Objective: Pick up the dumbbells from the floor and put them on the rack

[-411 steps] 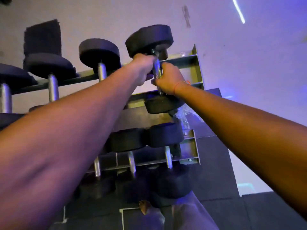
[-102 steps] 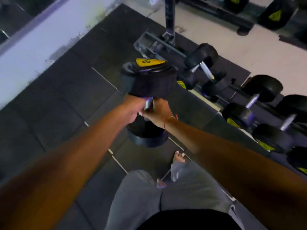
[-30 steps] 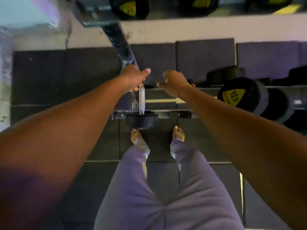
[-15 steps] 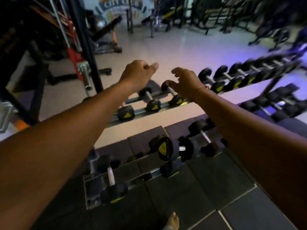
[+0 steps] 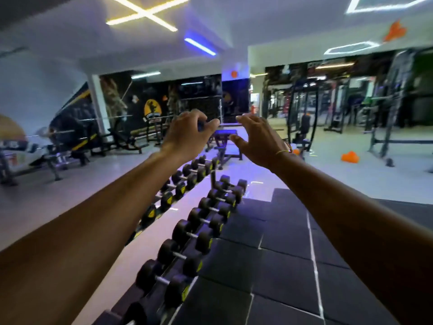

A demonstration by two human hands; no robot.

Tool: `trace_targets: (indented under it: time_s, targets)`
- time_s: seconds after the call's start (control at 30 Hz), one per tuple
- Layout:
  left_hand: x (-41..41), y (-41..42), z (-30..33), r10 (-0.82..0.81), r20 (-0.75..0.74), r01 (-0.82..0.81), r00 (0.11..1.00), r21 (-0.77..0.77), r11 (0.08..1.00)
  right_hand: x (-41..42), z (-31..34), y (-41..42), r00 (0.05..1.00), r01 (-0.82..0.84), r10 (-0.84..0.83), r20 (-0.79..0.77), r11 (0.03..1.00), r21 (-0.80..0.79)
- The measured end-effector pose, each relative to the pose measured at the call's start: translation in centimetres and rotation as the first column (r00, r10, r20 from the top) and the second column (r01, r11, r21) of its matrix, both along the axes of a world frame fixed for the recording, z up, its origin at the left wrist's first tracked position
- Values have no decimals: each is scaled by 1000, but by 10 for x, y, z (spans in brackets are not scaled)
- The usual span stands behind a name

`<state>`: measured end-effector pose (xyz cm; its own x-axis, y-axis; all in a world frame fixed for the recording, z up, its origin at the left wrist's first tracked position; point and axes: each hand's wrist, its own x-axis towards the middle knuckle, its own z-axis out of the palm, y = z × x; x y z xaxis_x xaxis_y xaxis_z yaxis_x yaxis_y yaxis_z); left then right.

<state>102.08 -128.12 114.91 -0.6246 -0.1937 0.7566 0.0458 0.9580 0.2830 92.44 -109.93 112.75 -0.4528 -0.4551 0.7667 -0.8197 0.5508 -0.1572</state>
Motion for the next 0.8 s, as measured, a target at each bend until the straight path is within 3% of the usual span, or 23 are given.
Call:
trace_targets:
  time_s: [0.13,0.37,0.67,0.8]
  targets:
    - [-79,143,20,-126,-82,116,989,-123,986,-42,8,180,974,216,-217,-68,976,-25]
    - [-207,393,-16,-369,-46,350,928,-228,908,-94,-5,467,850,525,-524,-42,851,1]
    - [-347,651,-88,-593,85,592,800,-271,759,-161,-79,717,651,758,-759,12,650,53]
    - [-426,742,-137,-645,173,668,744,-229,708,-221,-120,794,608,787,-792,49,610,96]
